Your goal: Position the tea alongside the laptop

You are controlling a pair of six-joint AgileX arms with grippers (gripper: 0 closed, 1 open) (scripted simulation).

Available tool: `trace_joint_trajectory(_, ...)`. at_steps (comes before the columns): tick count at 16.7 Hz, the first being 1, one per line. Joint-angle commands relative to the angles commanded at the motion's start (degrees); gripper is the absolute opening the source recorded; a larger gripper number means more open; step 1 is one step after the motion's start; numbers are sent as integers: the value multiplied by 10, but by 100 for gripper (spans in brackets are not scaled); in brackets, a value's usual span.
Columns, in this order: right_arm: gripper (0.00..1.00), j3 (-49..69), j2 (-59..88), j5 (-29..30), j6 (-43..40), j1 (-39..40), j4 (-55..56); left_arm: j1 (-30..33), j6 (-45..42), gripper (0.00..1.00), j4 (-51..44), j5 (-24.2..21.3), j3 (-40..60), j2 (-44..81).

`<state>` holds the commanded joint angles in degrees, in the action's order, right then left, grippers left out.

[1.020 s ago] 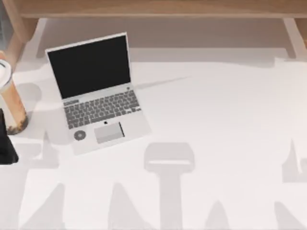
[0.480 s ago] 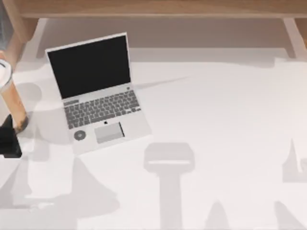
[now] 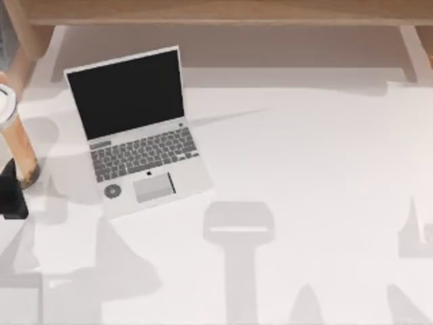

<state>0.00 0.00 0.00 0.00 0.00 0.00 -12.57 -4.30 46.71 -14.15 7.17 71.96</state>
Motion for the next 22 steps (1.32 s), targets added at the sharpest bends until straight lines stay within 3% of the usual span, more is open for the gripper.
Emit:
trace_joint_trajectory(4, 100, 0, 0, 0, 0, 0, 0, 6, 2, 100, 25, 7, 23, 42)
trace_joint_trajectory(11, 100, 0, 0, 0, 0, 0, 0, 38, 10, 100, 129, 34, 125, 251)
trace_joint_trajectory(17, 100, 0, 0, 0, 0, 0, 0, 45, 13, 100, 144, 40, 142, 280)
trace_joint_trajectory(22, 100, 0, 0, 0, 0, 0, 0, 45, 13, 62, 144, 40, 142, 280)
